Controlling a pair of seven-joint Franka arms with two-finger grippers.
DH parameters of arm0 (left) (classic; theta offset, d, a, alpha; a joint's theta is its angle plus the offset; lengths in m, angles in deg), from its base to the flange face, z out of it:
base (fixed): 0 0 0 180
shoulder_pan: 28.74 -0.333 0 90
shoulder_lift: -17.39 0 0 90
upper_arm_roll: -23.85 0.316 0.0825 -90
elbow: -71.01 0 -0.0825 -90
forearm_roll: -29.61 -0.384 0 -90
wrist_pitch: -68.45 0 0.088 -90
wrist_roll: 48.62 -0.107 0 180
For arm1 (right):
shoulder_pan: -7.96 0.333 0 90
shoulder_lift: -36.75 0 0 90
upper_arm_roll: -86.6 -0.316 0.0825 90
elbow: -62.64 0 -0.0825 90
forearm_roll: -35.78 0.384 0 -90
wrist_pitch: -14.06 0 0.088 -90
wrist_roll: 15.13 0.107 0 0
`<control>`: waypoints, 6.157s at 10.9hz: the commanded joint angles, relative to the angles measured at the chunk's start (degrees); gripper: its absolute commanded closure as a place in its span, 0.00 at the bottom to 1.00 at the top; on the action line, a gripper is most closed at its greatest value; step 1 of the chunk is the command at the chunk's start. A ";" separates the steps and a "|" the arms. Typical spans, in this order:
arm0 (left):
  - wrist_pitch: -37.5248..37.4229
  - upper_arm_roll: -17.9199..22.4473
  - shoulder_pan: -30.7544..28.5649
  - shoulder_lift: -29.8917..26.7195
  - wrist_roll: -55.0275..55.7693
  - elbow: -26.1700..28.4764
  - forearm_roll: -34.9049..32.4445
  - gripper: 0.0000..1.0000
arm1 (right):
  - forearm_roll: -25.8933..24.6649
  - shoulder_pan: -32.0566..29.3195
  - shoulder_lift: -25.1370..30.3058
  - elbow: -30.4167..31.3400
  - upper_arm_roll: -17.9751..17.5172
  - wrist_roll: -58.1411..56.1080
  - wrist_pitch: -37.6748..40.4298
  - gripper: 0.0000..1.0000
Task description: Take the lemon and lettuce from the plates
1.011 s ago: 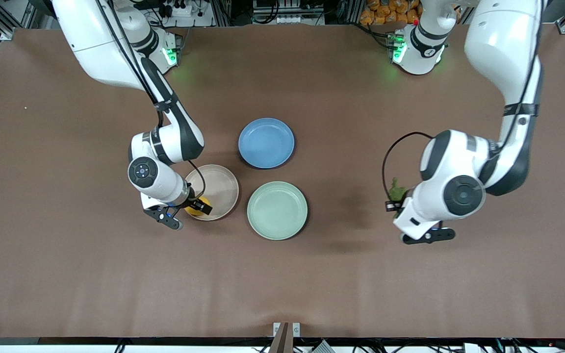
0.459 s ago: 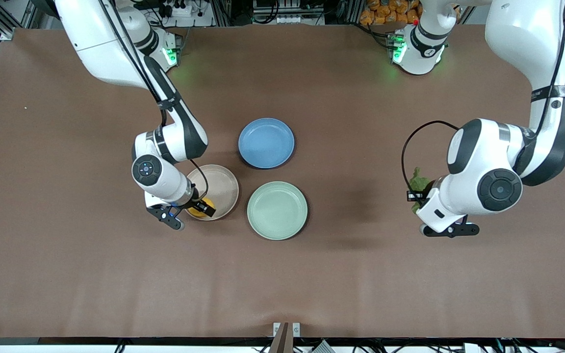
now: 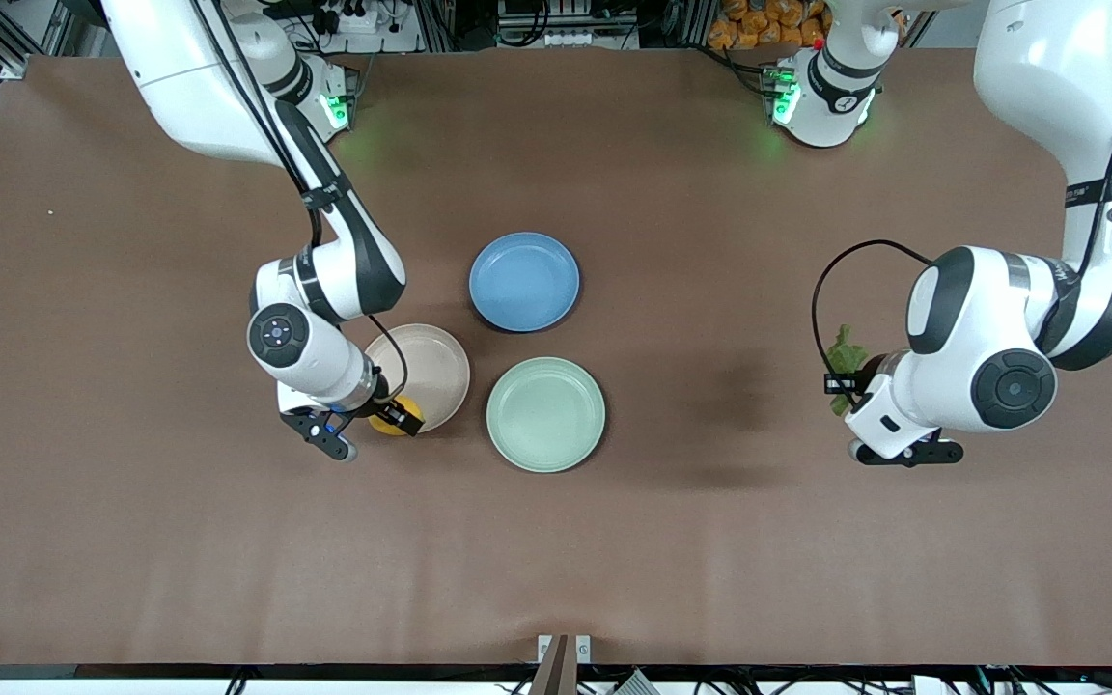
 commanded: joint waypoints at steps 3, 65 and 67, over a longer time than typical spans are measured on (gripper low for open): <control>-0.21 -0.19 -0.78 1.29 -0.70 2.02 -1.08 0.98 | 0.38 -8.09 1.64 0.66 -0.18 -10.42 4.15 0.75; -10.68 4.38 -3.41 -30.43 -5.53 4.83 3.67 0.00 | -7.79 -28.41 32.75 -15.07 -1.23 -55.01 50.03 0.00; -10.50 4.38 -3.77 -30.43 -5.71 5.01 3.67 0.00 | -7.79 -28.50 32.84 -14.98 -1.15 -54.92 50.21 0.00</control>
